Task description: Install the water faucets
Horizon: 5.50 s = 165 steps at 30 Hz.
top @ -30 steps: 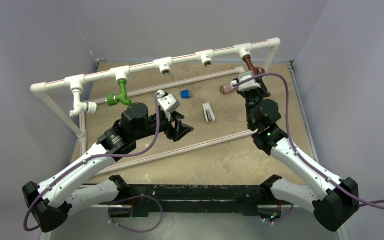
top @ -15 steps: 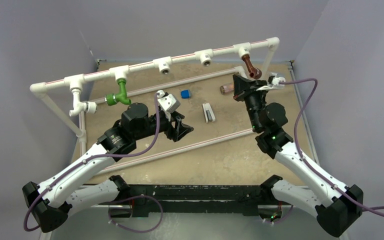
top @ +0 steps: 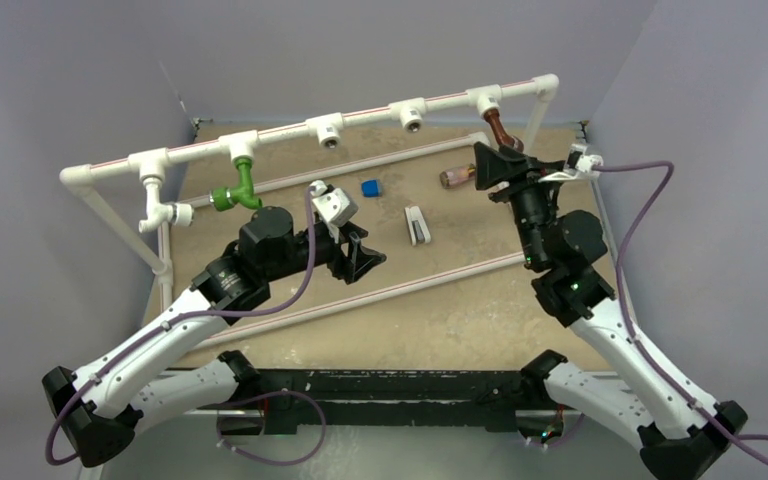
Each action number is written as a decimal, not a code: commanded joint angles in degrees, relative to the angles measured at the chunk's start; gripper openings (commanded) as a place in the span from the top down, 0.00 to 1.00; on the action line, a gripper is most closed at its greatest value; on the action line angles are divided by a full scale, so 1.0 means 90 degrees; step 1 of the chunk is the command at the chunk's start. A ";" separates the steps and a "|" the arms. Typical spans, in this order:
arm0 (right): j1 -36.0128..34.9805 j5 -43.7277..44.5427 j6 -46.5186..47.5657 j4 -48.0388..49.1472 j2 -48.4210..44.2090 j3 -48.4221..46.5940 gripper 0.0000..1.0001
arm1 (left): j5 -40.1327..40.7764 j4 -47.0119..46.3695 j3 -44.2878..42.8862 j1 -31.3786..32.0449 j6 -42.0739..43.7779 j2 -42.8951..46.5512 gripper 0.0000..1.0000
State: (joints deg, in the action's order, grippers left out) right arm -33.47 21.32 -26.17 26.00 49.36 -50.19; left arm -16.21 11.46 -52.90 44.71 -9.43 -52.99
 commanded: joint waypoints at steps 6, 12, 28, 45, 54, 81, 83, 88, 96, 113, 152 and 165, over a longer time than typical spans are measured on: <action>-0.0011 0.0591 0.2792 -0.1182 -0.0474 -0.0832 0.16 | -0.0104 -0.0141 -0.0255 0.0015 -0.0038 0.0097 0.41; -0.0011 0.0460 0.4713 -0.1375 -0.0458 -0.0783 0.10 | -0.0104 -0.0141 -0.0262 0.0014 -0.0036 0.0100 0.40; -0.0011 0.0625 0.7965 -0.0545 0.0564 -0.0426 0.08 | -0.0047 -0.0141 -0.0245 0.0022 -0.0017 0.0048 0.41; 0.0414 0.0648 0.8094 0.0500 0.1321 -0.0543 0.29 | -0.0023 -0.0151 -0.0225 0.0014 -0.0007 -0.0009 0.41; 0.0721 -0.0026 0.7445 0.0349 0.1337 -0.0555 0.56 | -0.0024 -0.0151 -0.0228 0.0013 -0.0007 -0.0016 0.41; 0.1077 -0.1604 0.3143 0.0793 0.0843 -0.0260 1.00 | 0.0029 -0.0146 -0.0225 0.0015 0.0013 0.0048 0.40; 0.1099 -0.1660 0.2796 0.0817 0.0799 -0.0289 1.00 | 0.0031 -0.0142 -0.0228 0.0014 0.0013 0.0058 0.41; 0.1133 -0.1834 0.2255 0.0900 0.0711 -0.0333 1.00 | 0.0017 -0.0145 -0.0235 0.0015 0.0022 0.0082 0.41; 0.1139 -0.1109 0.2864 0.0664 0.0890 -0.0512 1.00 | 0.0019 -0.0151 -0.0225 0.0013 0.0013 0.0069 0.41; 0.1488 0.0127 0.3803 0.1501 0.1757 -0.0744 0.84 | 0.0128 -0.0141 -0.0199 0.0017 0.0032 -0.0120 0.41; 0.1490 -0.1828 -0.0836 -0.3712 -0.0760 0.0952 0.01 | 0.1252 0.0327 -0.0398 0.0016 0.0406 -0.0449 0.36; 0.1489 0.0730 -0.1410 -0.2195 -0.0707 0.2158 0.01 | 0.1558 0.0280 -0.0344 0.0014 0.0404 -0.0633 0.36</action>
State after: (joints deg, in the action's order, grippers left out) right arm -20.18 18.09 -37.34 -1.96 42.11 -33.89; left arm -3.42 15.51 -54.17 44.71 -6.33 -58.24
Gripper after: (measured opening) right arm 0.984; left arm 0.638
